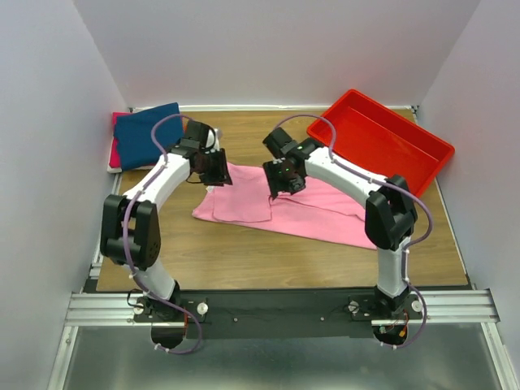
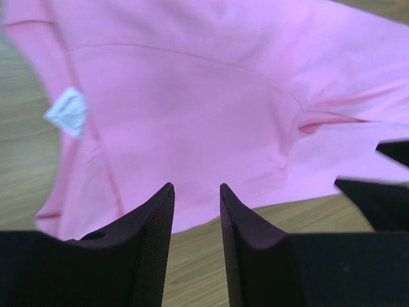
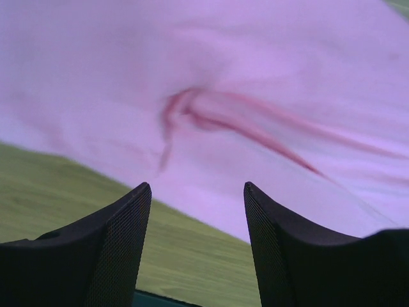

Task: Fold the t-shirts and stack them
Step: Fold the tshirt

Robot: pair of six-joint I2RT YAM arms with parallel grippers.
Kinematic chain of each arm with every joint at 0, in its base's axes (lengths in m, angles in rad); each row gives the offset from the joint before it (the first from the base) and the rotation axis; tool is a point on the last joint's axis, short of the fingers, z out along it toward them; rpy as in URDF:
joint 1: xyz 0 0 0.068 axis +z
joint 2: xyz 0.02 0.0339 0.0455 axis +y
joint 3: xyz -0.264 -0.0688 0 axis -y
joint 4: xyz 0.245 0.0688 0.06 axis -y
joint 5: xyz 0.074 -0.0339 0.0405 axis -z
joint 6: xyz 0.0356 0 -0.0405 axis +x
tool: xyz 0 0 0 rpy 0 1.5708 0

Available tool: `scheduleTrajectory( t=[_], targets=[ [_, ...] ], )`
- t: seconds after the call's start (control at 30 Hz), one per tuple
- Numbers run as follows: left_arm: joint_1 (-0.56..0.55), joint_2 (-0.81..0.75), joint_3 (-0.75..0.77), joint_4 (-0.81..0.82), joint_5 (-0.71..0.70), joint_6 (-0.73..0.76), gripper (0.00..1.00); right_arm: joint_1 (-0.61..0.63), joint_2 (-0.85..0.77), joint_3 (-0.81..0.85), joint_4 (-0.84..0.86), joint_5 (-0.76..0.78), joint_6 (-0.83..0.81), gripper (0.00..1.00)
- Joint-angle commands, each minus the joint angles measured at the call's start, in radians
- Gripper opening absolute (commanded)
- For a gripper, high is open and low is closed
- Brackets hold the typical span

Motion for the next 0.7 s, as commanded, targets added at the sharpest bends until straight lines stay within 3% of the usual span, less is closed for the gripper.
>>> scheduleTrajectory(
  t=[0.0, 0.33, 0.67],
  targets=[
    [-0.031, 0.102, 0.015, 0.066, 0.134, -0.025, 0.42, -0.135, -0.042, -0.104, 0.051, 0.064, 0.013, 0.67],
    [-0.039, 0.346, 0.073, 0.097, 0.197, 0.053, 0.42, -0.312, -0.085, -0.348, 0.229, 0.068, -0.023, 0.67],
    [-0.037, 0.567, 0.335, -0.025, -0.019, 0.14, 0.42, -0.316, -0.148, -0.544, 0.26, -0.064, 0.065, 0.65]
  ],
)
